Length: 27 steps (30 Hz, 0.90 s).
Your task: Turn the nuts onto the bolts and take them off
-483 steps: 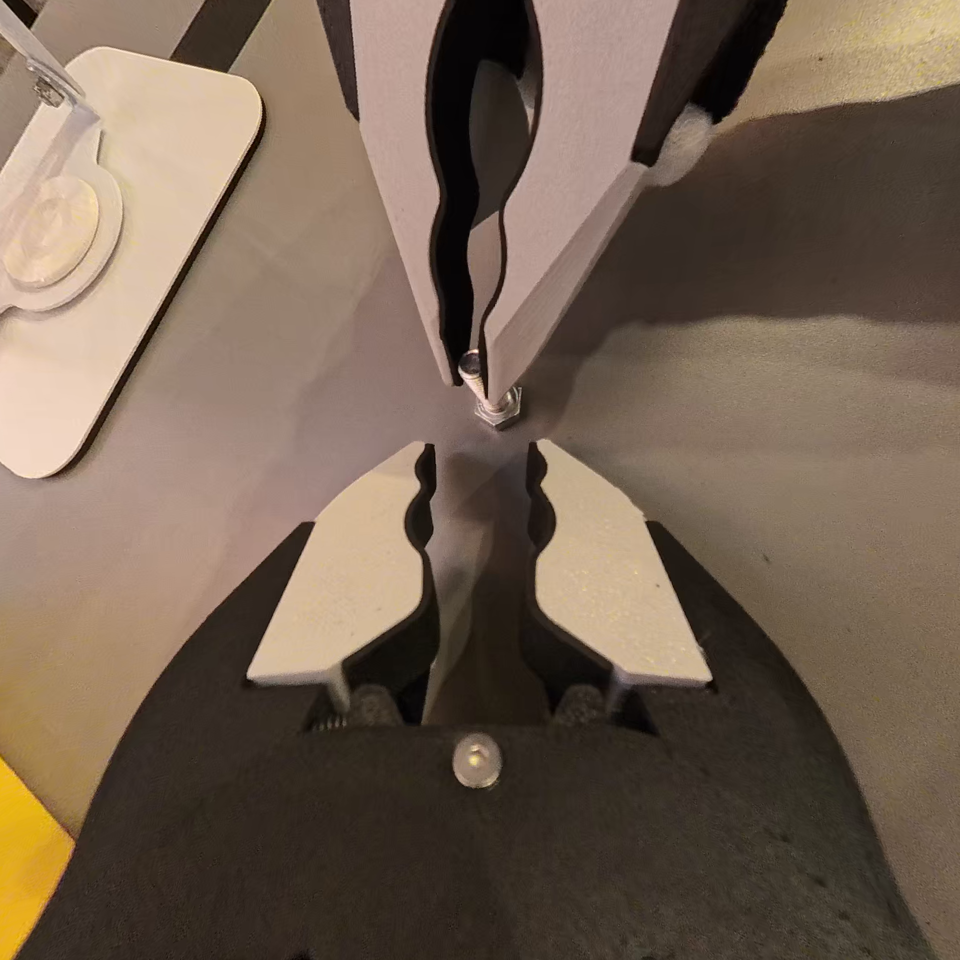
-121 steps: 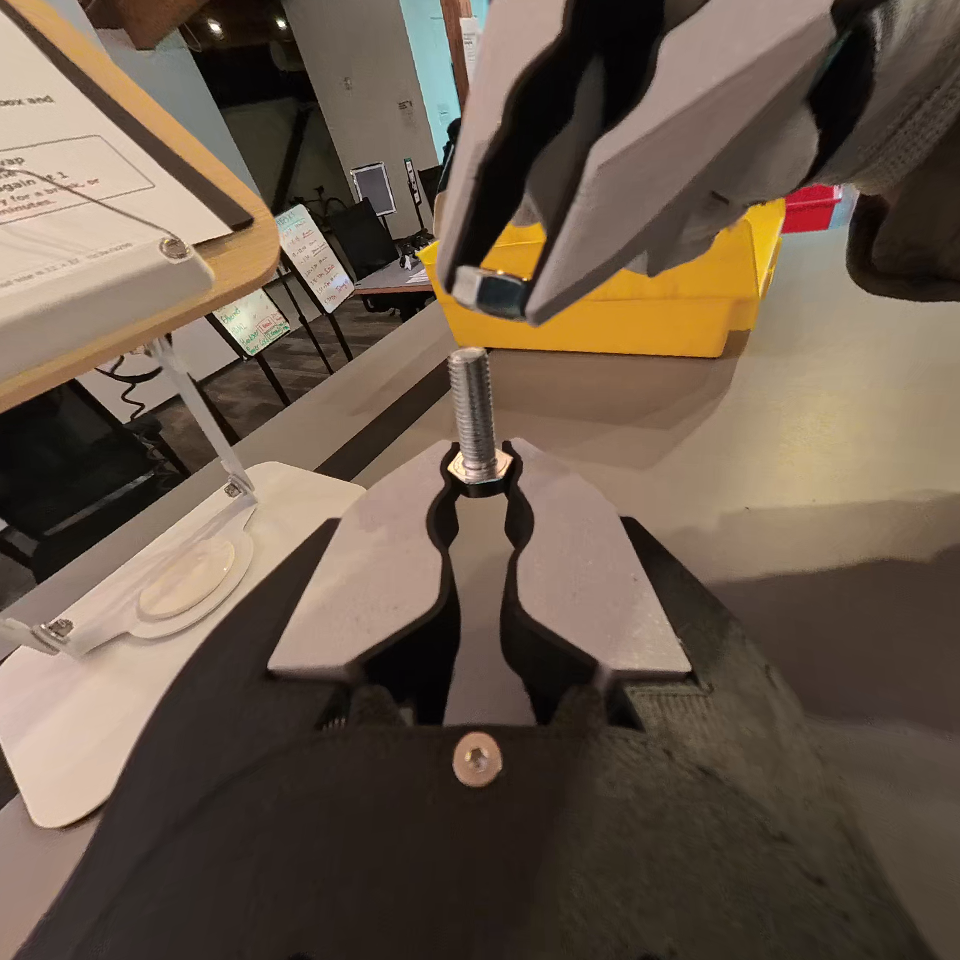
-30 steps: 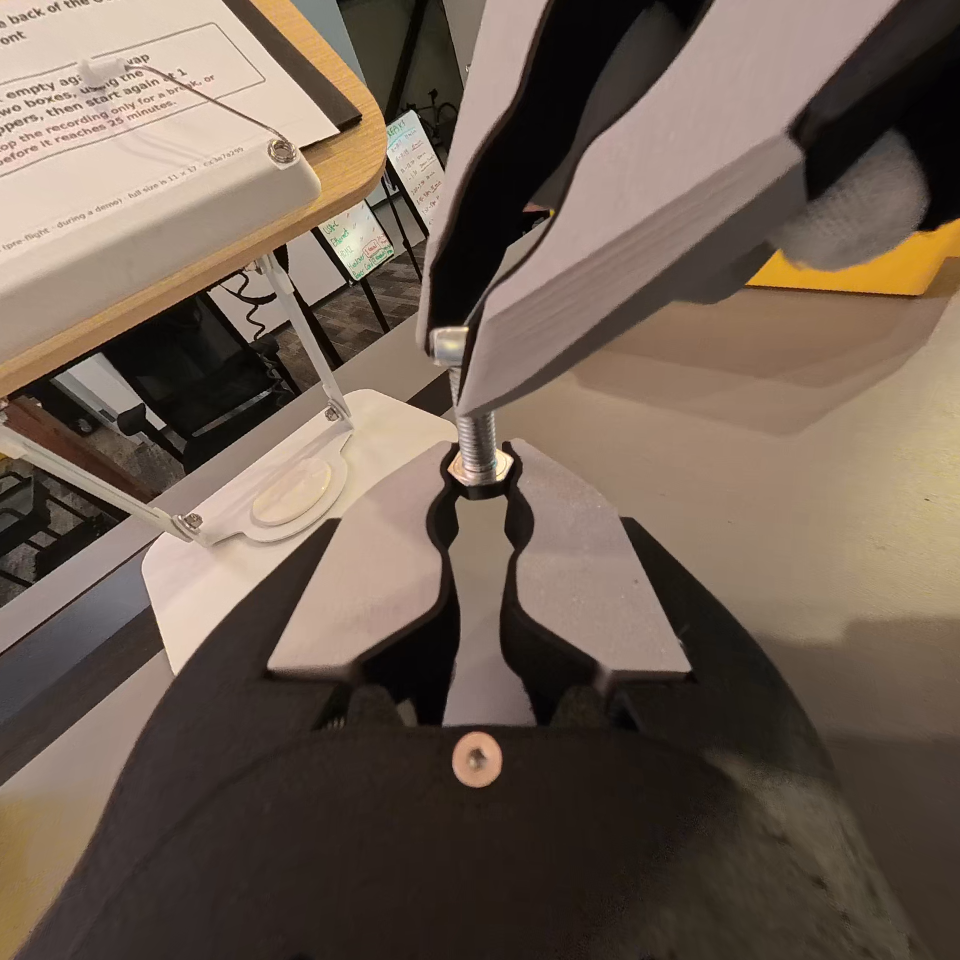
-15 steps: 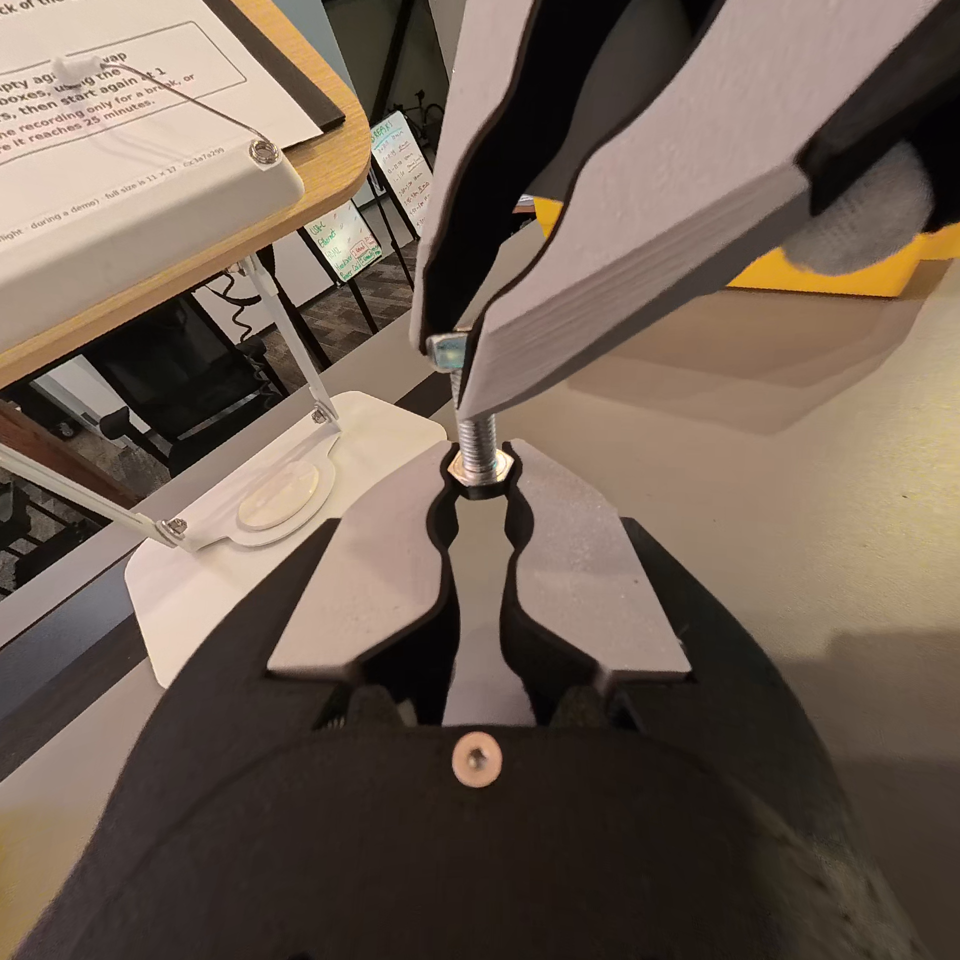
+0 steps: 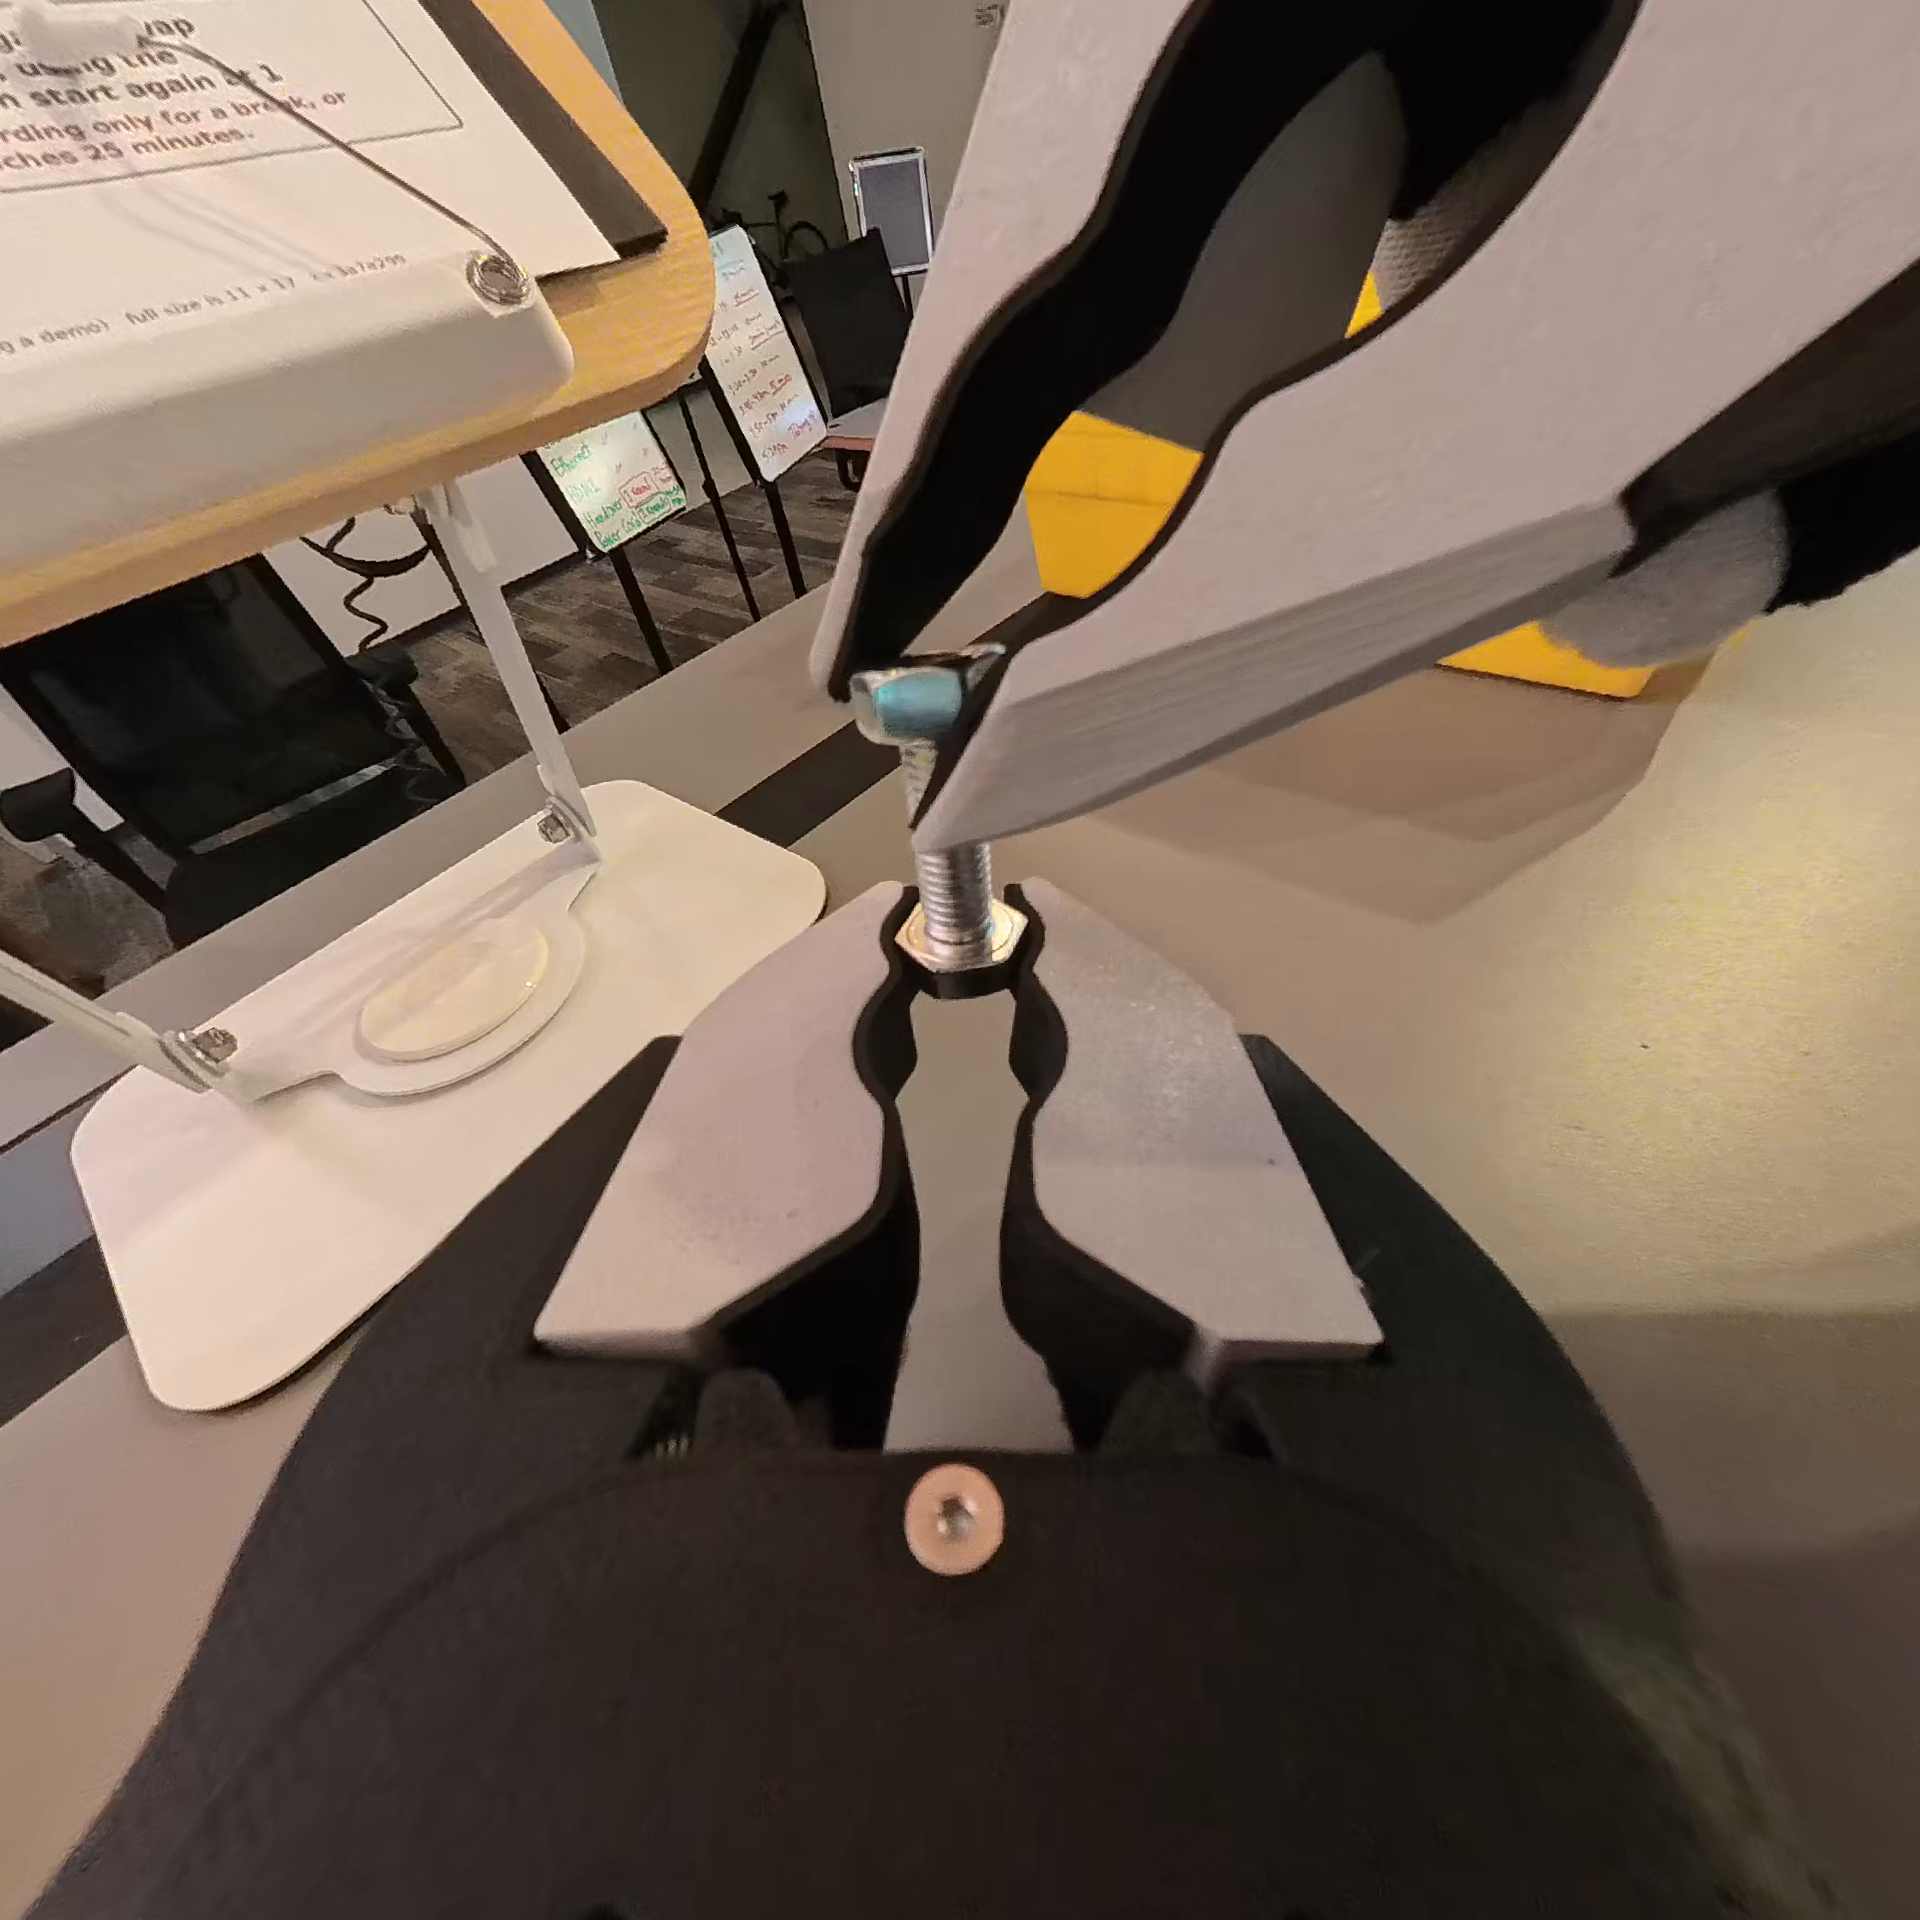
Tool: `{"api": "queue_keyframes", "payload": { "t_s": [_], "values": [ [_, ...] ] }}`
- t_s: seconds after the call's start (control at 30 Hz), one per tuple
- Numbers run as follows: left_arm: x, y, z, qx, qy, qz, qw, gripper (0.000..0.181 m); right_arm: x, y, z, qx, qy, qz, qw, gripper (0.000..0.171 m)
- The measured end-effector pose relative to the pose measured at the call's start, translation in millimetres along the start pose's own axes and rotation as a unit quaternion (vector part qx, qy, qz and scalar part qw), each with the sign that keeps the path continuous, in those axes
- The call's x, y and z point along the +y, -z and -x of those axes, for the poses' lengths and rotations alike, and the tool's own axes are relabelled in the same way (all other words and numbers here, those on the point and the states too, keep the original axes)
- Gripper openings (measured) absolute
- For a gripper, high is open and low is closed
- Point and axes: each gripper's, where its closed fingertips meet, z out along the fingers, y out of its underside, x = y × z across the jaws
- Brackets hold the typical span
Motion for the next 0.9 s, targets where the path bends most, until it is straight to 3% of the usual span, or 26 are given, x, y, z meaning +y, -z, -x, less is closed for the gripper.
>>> {"api": "queue_keyframes", "payload": {
  "t_s": [0.03,0.9],
  "values": [
    [-0.4,0.1,-0.3,0.001,0.001,-0.001,1.000,0.014,-0.5,0.3,0.4,-0.001,-0.001,-0.001,1.000,0.017],
    [-3.8,1.6,-0.7,0.000,0.000,-0.009,1.000,0.014,-6.5,7.4,-0.4,-0.010,-0.014,-0.024,1.000,0.016]
  ]
}}
